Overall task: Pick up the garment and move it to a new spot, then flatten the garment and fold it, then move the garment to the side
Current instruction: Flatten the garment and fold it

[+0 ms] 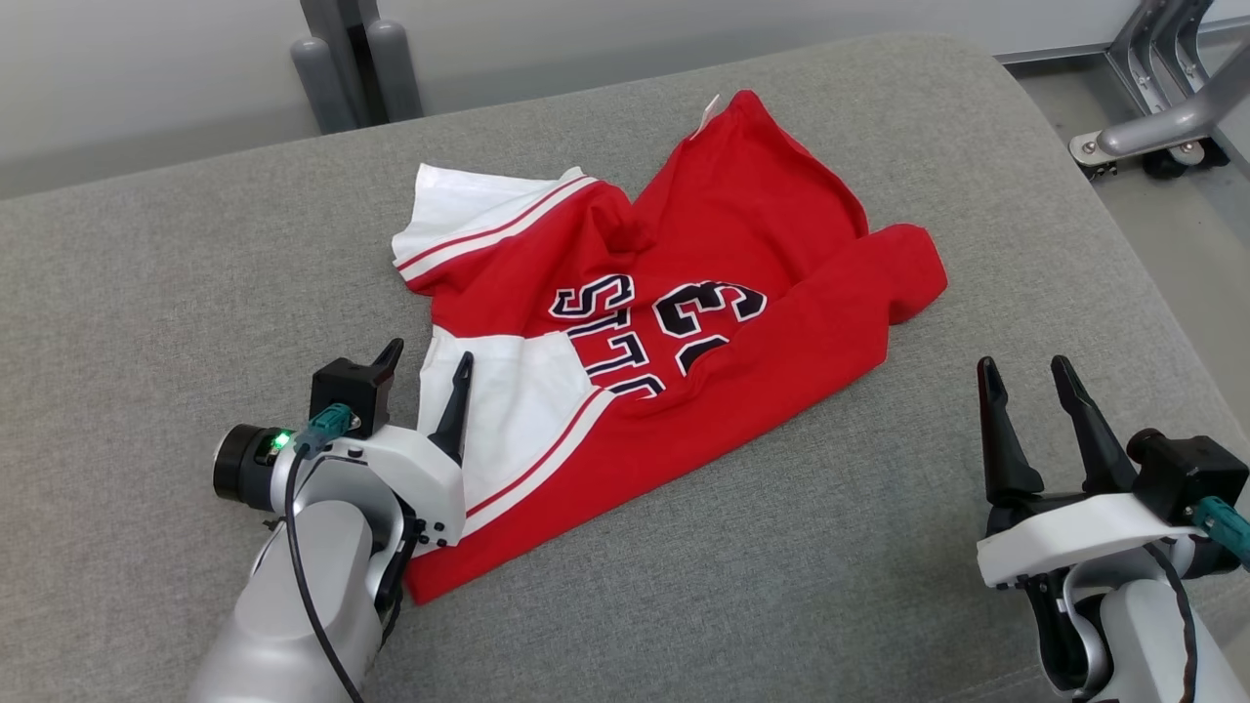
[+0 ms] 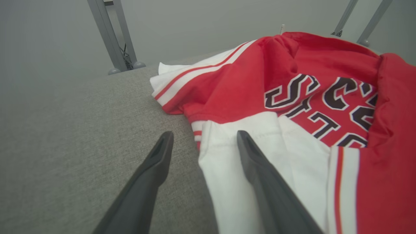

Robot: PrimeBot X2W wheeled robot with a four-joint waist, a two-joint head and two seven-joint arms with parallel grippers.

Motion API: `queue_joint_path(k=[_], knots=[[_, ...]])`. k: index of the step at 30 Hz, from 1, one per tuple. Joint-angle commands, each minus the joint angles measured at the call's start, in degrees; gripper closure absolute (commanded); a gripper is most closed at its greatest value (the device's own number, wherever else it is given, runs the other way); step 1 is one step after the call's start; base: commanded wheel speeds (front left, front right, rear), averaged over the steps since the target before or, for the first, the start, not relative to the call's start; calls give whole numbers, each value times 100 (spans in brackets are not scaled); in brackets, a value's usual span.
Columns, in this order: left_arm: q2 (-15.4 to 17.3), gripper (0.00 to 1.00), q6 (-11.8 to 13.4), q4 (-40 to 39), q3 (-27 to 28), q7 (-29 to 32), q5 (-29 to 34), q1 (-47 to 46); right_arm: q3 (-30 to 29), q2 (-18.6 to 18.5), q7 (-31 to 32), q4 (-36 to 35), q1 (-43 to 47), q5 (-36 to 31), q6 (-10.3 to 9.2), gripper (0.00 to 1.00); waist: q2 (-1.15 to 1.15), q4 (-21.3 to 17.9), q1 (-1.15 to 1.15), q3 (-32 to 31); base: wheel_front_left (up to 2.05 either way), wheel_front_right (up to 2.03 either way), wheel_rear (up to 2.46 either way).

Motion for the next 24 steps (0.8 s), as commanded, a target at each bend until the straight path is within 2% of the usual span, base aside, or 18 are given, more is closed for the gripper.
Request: queue_joint_path(k=[1, 6, 7, 8, 9, 10, 12, 13, 18, 24], knots=[[28, 0, -40, 43, 9, -7, -30, -117, -26, -12, -5, 14, -75, -19, 1, 0, 0, 0, 0, 22, 0, 0, 0], [13, 0, -77, 152, -27, -7, -58, -216, -17, 3, -5, 37, -79, -39, 1, 0, 0, 0, 0, 65, 0, 0, 0], [10, 19, -81, 159, -37, -7, -60, -226, -19, 7, -5, 40, -79, -45, 1, 0, 0, 3, 0, 62, 0, 0, 0], [10, 19, -81, 159, -37, -7, -60, -226, -19, 7, -5, 40, -79, -45, 1, 0, 0, 3, 0, 62, 0, 0, 0], [7, 52, -98, 159, -45, -7, -71, -227, -25, 7, -5, 45, -74, -52, 1, 0, 0, 8, 0, 57, 0, 0, 0], [5, 68, -102, 138, -53, -7, -82, -221, -30, 10, -5, 52, -66, -60, 1, 0, 0, 16, 0, 48, 0, 0, 0], [2, 91, -127, 91, -74, -7, -84, -177, -54, 6, -5, 71, -34, -70, 1, 0, 0, 43, 0, 16, 0, 0, 0], [0, 98, -135, 69, -85, -7, -87, -144, -68, -5, -5, 87, -16, -78, 1, 0, 0, 63, 0, -5, 0, 0, 0], [-6, 100, -165, -109, -134, -7, -113, 18, -115, -47, -4, 177, 13, -110, 1, 0, 0, 176, 0, -127, 0, 0, 0], [-7, 100, -105, -693, -86, -7, -223, 269, -255, -127, -5, 265, -11, -118, 1, 0, 0, 366, 0, -286, 0, 0, 0]])
